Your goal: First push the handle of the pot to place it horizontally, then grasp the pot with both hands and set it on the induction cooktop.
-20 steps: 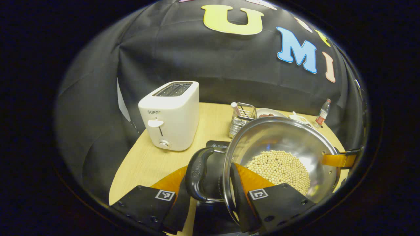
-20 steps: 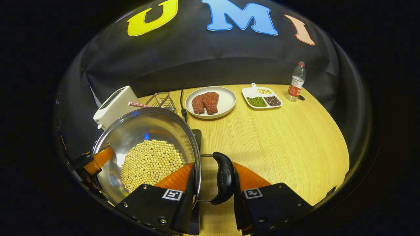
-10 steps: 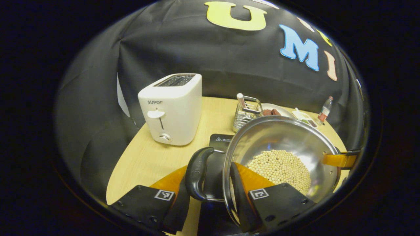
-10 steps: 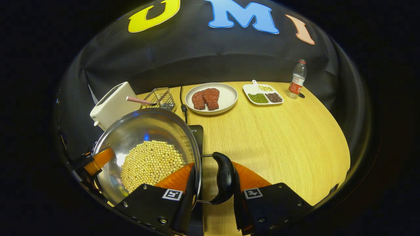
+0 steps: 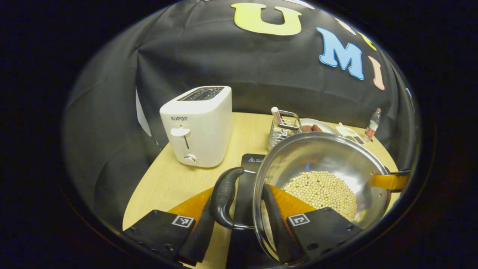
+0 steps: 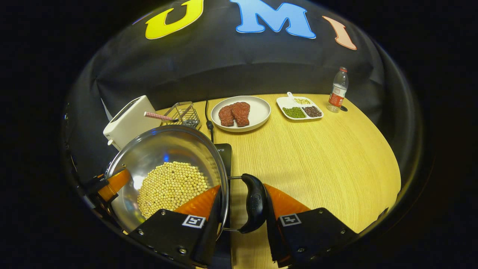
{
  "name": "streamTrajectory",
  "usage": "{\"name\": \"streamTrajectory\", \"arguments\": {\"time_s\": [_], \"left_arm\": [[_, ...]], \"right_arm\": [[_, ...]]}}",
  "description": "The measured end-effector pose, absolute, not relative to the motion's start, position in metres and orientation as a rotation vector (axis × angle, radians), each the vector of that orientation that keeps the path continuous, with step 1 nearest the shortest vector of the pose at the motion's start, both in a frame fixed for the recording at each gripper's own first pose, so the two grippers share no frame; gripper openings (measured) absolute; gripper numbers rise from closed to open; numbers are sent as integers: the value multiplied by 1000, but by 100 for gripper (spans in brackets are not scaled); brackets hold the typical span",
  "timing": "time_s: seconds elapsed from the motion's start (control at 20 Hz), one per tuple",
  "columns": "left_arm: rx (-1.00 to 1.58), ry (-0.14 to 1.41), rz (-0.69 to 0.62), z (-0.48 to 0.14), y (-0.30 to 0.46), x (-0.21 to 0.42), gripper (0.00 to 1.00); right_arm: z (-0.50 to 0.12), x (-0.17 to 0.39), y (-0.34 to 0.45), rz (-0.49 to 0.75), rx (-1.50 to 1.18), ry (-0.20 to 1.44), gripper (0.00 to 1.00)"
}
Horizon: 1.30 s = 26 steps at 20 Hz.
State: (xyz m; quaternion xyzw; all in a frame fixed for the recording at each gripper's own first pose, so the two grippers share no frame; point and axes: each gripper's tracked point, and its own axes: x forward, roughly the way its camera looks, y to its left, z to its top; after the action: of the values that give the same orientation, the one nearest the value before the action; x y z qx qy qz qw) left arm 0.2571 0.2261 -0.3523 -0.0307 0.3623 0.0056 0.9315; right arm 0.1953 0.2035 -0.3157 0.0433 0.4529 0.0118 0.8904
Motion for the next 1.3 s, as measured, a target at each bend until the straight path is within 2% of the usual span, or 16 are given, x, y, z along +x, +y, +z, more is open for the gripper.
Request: {"name": "streamTrajectory", "arguments": {"time_s": [0.05,0.1,0.2,0.25,0.5,0.7,0.85,0.9,0.95,1.3], "left_arm": [[-37,721,25,-349,228,260,80],[-22,692,28,-341,229,263,84],[1,638,38,-324,230,266,100],[12,614,49,-313,230,266,99],[59,441,84,-232,218,265,99],[24,324,85,-168,178,253,100],[-20,266,91,-133,135,233,100],[-25,247,85,-121,118,224,100],[-25,234,75,-111,102,215,100],[-23,140,20,-46,-7,142,100]], "right_arm": [[-310,201,204,31,81,908,59],[-302,204,206,42,73,875,54],[-288,211,204,44,43,819,82],[-280,211,201,42,39,800,98],[-236,206,180,56,58,697,97],[-189,201,130,64,36,596,97],[-156,181,88,66,-15,527,97],[-146,173,75,67,-26,504,94],[-136,164,61,65,-33,483,97],[-81,96,-23,53,-33,345,97]]}}
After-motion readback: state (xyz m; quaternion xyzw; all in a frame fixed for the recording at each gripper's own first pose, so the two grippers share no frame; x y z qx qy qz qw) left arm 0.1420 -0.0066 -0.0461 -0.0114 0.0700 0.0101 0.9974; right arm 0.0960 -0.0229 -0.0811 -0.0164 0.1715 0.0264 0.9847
